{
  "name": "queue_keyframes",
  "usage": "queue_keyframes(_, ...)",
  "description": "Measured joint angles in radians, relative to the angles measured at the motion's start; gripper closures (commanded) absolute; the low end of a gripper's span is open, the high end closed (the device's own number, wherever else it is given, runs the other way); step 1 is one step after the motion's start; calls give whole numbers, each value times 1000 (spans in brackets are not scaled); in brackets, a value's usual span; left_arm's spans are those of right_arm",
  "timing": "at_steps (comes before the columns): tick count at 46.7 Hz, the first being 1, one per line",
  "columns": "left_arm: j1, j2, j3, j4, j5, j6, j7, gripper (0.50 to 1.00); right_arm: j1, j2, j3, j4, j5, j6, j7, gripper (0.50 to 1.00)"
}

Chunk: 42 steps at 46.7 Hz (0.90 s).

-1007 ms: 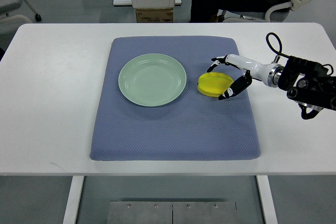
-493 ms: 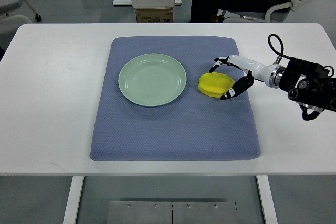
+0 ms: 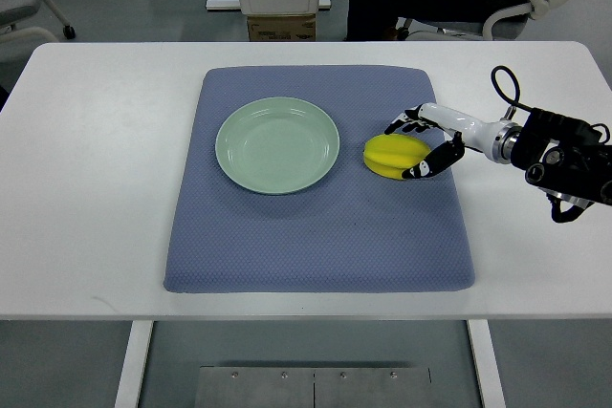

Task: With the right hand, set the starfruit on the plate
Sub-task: 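Lift the starfruit upward with the right hand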

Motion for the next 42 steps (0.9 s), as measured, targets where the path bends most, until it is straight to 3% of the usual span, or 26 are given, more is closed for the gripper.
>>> queue_keyframes(6,0,0,0,0,0,0,0,500,0,1,0,1,1,0,-1,902)
queue_keyframes(8,0,0,0,0,0,0,0,500,0,1,0,1,1,0,-1,990)
queue_keyframes(9,0,0,0,0,0,0,0,500,0,1,0,1,1,0,-1,1000)
queue_keyframes(42,0,0,0,0,0,0,0,500,0,-7,120,-24,154,-32,7,1000)
